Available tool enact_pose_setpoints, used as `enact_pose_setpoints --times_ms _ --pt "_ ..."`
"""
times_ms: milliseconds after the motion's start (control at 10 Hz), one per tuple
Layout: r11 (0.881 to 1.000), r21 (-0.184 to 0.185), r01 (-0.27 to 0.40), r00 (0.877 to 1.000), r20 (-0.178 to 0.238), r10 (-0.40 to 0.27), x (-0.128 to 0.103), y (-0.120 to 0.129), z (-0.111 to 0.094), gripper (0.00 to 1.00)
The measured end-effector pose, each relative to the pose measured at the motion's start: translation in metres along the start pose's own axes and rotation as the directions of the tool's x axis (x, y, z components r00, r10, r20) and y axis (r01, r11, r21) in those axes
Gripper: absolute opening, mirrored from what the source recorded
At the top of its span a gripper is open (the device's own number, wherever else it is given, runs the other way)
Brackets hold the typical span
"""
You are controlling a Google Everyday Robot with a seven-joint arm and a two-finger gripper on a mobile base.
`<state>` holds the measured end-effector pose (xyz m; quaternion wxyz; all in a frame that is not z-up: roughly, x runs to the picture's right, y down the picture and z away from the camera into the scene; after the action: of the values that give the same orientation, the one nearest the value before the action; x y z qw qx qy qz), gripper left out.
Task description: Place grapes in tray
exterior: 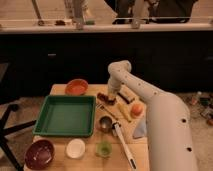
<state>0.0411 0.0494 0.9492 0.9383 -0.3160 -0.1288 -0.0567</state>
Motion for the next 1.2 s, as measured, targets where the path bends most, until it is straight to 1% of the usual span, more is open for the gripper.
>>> enact_pose_setpoints --times_ms 100,400,600,1200 --pt "1.0 0.017 0.015 1.0 0.009 -0.015 -0.005 -0.001 -0.012 0.0" --pt "0.997 0.058 0.053 0.998 0.028 -0.054 -0.018 -0.002 -0.037 0.0" --pt "0.994 0.082 0.069 0.997 0.036 -0.073 -0.025 -0.003 -0.049 0.0" --pt "0.982 0.164 0.096 0.993 0.047 -0.105 -0.041 -0.014 -0.093 0.0"
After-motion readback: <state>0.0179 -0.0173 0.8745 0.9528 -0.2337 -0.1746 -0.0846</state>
